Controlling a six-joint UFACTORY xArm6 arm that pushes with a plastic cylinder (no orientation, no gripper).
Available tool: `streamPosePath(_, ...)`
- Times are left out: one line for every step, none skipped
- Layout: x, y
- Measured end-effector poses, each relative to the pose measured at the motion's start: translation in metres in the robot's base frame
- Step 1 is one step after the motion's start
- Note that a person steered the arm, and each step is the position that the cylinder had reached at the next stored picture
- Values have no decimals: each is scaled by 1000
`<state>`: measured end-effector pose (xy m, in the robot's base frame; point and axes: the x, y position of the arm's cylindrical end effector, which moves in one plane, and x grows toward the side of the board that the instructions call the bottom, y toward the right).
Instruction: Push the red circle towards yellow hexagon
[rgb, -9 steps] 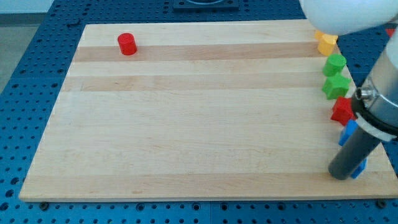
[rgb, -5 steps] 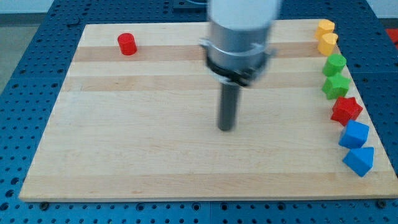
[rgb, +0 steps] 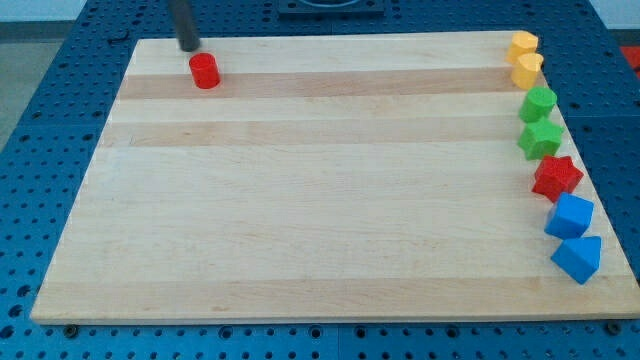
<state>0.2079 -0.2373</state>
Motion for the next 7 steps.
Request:
streamPosePath(25,-2)
streamPosePath(51,-2)
streamPosePath(64,7)
streamPosePath(63,47)
streamPosePath(63,100)
streamPosePath(63,166)
streamPosePath(63,227)
